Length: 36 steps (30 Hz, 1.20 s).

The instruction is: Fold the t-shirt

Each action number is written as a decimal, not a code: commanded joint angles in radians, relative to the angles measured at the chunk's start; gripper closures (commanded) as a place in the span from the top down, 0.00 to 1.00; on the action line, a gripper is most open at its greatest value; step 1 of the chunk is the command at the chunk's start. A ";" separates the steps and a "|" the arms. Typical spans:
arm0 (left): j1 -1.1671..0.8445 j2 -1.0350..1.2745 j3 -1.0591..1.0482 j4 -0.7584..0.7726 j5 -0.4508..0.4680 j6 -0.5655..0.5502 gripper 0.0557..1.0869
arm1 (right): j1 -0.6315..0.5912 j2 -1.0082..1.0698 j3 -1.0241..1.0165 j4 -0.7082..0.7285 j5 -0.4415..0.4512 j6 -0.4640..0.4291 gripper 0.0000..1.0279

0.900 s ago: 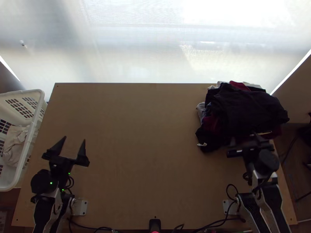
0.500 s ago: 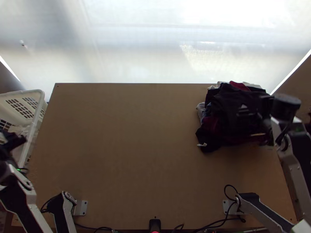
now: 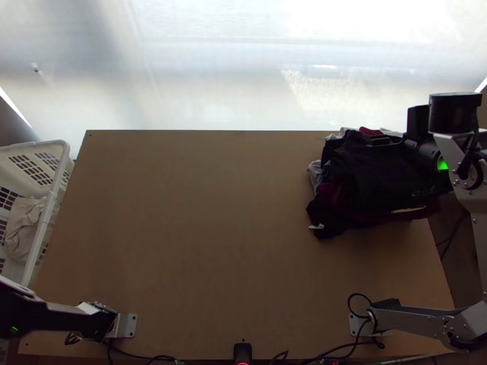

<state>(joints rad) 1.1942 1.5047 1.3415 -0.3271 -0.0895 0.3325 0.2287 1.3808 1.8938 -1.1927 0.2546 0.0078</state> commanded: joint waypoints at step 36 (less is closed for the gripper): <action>-0.334 1.292 0.975 -0.279 0.093 0.254 0.91 | 0.101 0.149 0.028 -0.099 0.098 -0.068 0.95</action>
<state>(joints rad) 0.8967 2.7090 2.2986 -0.7559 0.0044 0.5678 0.3149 1.5105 1.9415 -1.2919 0.3363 -0.0402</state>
